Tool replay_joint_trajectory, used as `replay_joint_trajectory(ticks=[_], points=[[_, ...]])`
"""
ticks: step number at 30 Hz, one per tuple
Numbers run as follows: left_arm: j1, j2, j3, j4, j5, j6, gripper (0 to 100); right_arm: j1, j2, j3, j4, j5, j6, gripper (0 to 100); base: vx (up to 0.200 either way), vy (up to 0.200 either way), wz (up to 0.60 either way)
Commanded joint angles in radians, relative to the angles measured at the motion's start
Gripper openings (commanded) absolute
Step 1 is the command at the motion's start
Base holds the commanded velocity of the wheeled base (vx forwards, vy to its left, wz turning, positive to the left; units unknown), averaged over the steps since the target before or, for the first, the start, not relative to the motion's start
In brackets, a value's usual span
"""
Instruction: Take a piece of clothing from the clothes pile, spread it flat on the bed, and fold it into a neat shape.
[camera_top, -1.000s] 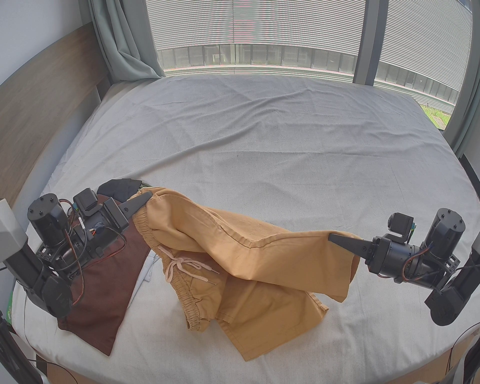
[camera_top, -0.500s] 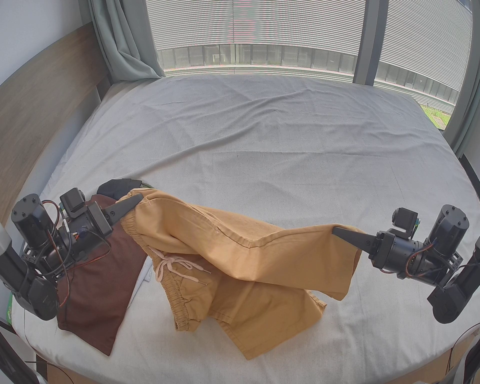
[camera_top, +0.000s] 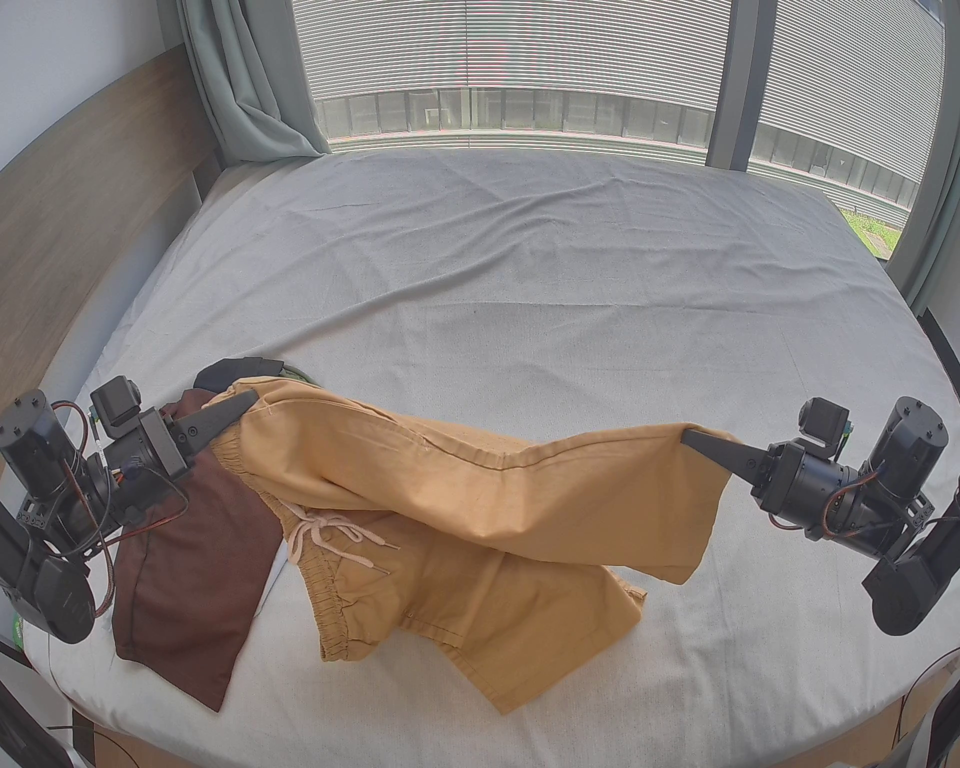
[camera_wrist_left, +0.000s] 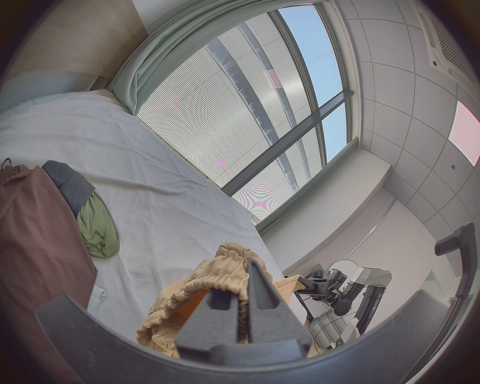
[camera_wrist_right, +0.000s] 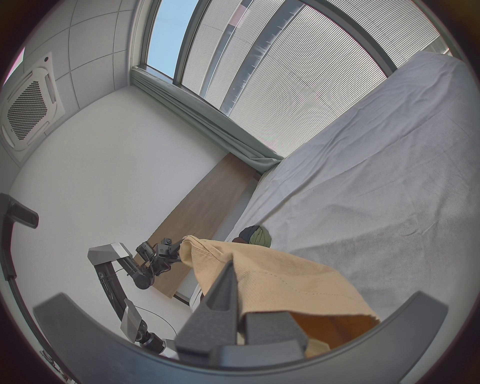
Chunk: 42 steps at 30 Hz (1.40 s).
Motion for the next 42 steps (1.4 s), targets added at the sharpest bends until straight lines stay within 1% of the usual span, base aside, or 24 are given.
replay_joint_trajectory(ticks=[1,18,24,42], points=[[0.014,0.002,0.0,-0.001,0.0,0.0,0,-0.008,-0.008,-0.007,-0.002,0.001,0.005,0,0.0,0.0,0.0],[0.019,0.041,-0.016,-0.002,0.014,0.012,0,-0.053,-0.028,-0.024,0.0,0.001,0.007,0,0.0,0.0,0.0],[0.019,0.088,-0.034,-0.002,0.032,0.086,0,-0.068,-0.028,-0.032,0.0,0.001,0.007,0,0.0,0.0,0.0],[0.019,0.09,-0.037,-0.002,0.034,0.084,0,-0.088,-0.025,-0.039,0.0,0.002,0.005,0,0.0,0.0,0.0]])
